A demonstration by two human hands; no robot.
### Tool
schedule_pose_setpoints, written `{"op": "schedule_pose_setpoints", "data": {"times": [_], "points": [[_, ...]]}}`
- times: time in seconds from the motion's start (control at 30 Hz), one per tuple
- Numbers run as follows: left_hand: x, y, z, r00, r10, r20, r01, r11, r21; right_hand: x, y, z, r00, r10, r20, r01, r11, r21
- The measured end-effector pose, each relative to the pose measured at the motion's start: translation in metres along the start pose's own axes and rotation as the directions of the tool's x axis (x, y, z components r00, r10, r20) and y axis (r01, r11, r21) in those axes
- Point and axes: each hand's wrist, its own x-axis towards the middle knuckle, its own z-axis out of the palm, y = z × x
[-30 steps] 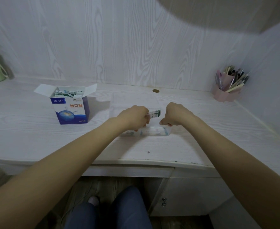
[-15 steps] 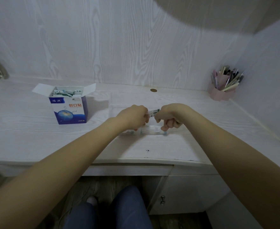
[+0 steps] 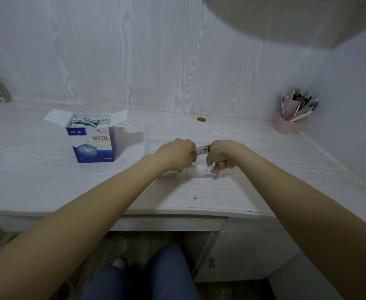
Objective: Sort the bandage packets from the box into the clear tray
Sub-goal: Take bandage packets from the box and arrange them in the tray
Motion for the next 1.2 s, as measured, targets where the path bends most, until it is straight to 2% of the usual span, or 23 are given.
{"op": "schedule_pose_setpoints", "data": {"times": [0.17,0.43,0.83,1.1,1.2], "points": [[0.001,0.000,0.000,1.000,-0.001,-0.003,0.001,1.000,0.014,-0.005,-0.005,0.003,0.997,0.083,-0.005,-0.082,0.983,-0.166],[0.001,0.000,0.000,1.000,-0.002,0.003,0.002,1.000,0.008,-0.001,-0.004,0.008,0.977,0.069,-0.202,-0.122,0.957,-0.263],[0.003,-0.003,0.000,1.000,0.001,0.000,-0.001,0.999,-0.032,0.004,0.003,0.008,0.974,0.025,-0.224,-0.084,0.962,-0.260],[-0.004,-0.006,-0.006,0.999,0.014,-0.049,-0.019,0.994,-0.105,-0.005,0.007,0.001,0.990,0.020,-0.140,-0.058,0.960,-0.274],[-0.008,-0.007,-0.011,0.996,0.019,-0.084,-0.030,0.990,-0.136,-0.008,0.009,-0.003,0.992,0.017,-0.124,-0.044,0.976,-0.215]]}}
